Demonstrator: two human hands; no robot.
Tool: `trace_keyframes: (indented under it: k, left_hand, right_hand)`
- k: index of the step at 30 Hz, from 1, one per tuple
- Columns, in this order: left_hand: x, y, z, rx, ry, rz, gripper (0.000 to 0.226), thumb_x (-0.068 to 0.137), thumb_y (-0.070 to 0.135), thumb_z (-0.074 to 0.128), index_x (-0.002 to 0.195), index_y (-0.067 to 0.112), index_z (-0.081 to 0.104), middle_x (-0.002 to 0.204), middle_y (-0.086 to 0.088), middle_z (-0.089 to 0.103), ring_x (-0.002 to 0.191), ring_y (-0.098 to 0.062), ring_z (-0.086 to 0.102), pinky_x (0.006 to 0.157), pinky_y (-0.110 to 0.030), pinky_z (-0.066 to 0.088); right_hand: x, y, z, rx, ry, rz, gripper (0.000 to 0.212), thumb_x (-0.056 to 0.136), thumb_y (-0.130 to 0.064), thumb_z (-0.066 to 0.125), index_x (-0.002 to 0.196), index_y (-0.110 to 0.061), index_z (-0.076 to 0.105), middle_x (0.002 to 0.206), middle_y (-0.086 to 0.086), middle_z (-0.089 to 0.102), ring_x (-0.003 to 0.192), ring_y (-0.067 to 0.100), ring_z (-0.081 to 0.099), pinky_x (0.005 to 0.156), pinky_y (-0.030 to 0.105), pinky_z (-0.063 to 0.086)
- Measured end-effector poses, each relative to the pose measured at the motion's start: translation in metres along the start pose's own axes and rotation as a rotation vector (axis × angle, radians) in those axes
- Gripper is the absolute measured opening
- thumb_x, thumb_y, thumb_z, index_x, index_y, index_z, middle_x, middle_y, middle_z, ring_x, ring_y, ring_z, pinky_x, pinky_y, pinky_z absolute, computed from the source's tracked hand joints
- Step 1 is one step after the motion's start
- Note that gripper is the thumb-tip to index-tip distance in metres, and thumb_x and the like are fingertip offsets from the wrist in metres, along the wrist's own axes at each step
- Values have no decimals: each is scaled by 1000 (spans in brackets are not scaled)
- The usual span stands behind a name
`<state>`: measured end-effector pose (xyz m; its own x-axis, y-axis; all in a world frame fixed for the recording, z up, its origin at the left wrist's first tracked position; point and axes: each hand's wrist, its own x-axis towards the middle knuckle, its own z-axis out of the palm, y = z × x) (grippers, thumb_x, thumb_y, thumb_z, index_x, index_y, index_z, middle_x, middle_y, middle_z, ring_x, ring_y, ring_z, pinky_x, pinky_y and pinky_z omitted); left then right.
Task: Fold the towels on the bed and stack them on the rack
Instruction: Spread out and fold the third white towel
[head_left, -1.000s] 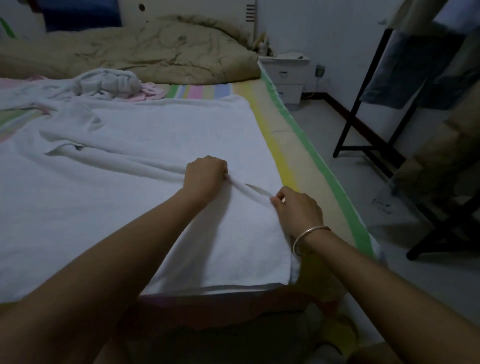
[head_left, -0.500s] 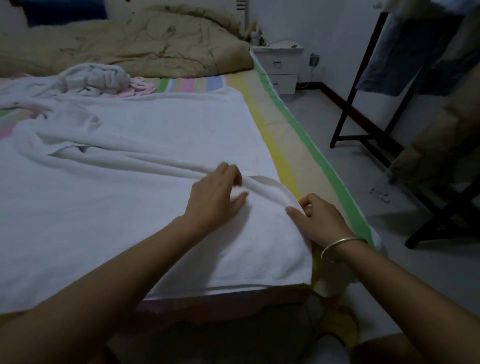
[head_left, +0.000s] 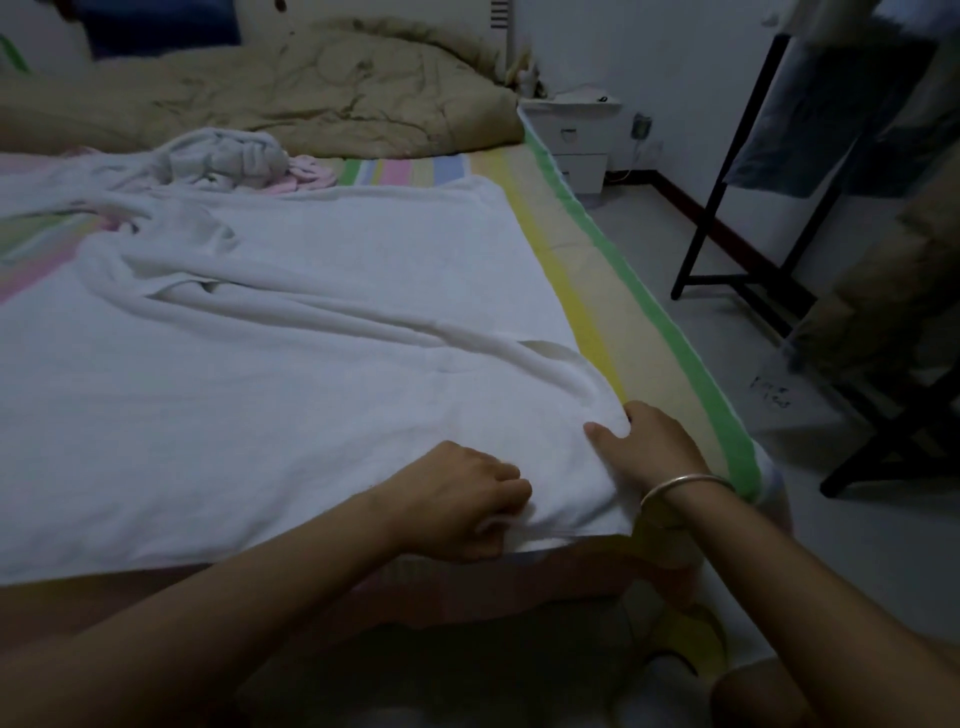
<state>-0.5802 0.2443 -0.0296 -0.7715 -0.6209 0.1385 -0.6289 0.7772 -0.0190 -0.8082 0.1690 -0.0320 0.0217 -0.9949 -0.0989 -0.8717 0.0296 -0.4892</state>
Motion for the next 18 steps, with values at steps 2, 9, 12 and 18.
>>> trace_keyframes:
  k: [2,9,12,18]
  left_hand:
    - [1,8,-2,-88,-56,-55,18,68,34,56,73,23,43,69,3,51,58,-20,50,52,-26,27]
    - [4,-17,-25,-846,69,-517,28,90,38,63,74,15,68,66,4,68,57,-7,64,62,-24,51]
    - [-7,-92,-19,-605,518,-879,15,80,35,56,74,26,65,75,10,70,70,-8,68,70,-31,53]
    - [-63,-221,-18,-138,595,-1287,15,83,19,61,97,17,67,96,-9,63,100,-29,57,83,-37,45]
  right_hand:
    - [-1,-4,-3,-85,21,14,45,85,-56,55,108,-17,48,103,8,61,89,32,59,71,36,45]
    - [32,-59,5,-194,345,-369,49,80,-20,59,128,-21,47,123,7,50,115,30,44,93,41,38]
    - [78,-105,24,-176,301,-590,43,77,-11,57,119,-22,57,114,4,57,109,30,49,88,39,39]
    - [149,-175,60,-176,35,-717,36,84,-40,65,117,-29,58,115,0,58,111,22,50,90,33,42]
